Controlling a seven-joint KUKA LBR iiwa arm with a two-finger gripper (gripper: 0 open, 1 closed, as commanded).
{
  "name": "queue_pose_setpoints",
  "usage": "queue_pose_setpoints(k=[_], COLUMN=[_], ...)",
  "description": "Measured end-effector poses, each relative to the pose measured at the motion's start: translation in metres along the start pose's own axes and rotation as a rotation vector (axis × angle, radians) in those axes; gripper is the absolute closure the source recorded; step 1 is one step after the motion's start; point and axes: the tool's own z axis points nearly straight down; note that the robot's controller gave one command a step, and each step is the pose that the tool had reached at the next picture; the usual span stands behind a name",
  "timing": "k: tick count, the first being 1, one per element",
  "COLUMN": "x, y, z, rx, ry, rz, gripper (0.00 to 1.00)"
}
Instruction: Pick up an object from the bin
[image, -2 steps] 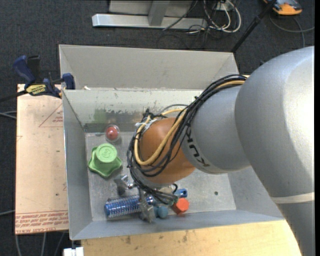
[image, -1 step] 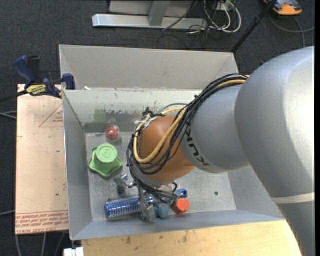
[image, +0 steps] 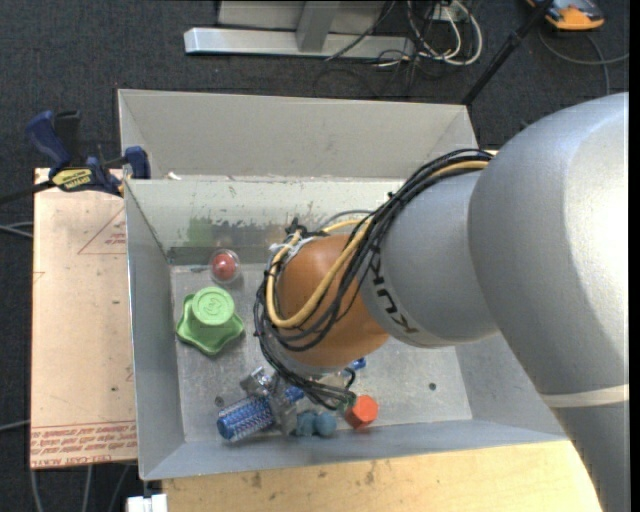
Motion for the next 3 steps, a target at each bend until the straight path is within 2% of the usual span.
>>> queue_pose_setpoints(k=[2, 3], x=[-0.003, -0.003], y=[0.001, 0.001], z=[-0.105, -0.104], rx=[0.002, 0.000], ry=[-0.006, 0.000], rz=[0.003, 0.005], gripper=[1.00, 1.00])
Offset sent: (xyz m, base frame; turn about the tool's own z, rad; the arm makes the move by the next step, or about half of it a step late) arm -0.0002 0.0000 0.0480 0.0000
